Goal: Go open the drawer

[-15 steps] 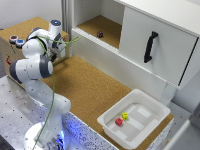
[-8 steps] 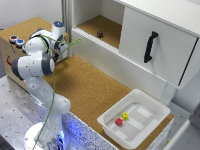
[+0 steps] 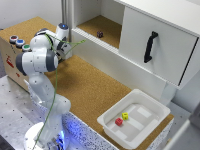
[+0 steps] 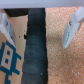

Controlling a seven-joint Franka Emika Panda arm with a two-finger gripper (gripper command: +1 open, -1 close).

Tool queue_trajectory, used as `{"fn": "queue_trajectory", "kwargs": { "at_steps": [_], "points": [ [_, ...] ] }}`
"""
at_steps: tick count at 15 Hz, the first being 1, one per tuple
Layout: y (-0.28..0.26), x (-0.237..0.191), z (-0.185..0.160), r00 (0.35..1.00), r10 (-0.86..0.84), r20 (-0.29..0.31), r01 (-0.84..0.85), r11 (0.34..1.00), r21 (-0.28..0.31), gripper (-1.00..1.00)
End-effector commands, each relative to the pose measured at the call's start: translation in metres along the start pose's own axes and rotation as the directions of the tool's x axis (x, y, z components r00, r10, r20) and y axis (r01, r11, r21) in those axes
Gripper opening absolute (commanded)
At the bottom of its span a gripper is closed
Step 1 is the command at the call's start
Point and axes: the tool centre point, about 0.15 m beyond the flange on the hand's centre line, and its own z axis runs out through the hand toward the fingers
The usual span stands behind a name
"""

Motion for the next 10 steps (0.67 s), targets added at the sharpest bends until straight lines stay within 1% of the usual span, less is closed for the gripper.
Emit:
{"fn": "queue_trajectory", "kwargs": {
  "at_steps": [1,3,5,10],
  "points": [
    [0.004,0.018,0.021,0.995,-0.048,0.086,0.039,0.994,0.102,-1.00],
    [0.005,0.021,0.021,0.995,-0.051,0.085,0.043,0.994,0.096,-1.00],
    [0.008,0.021,0.015,0.996,-0.056,0.069,0.049,0.994,0.094,-1.00],
    [0.020,0.015,0.007,0.997,-0.050,0.056,0.045,0.996,0.081,-1.00]
  ]
}}
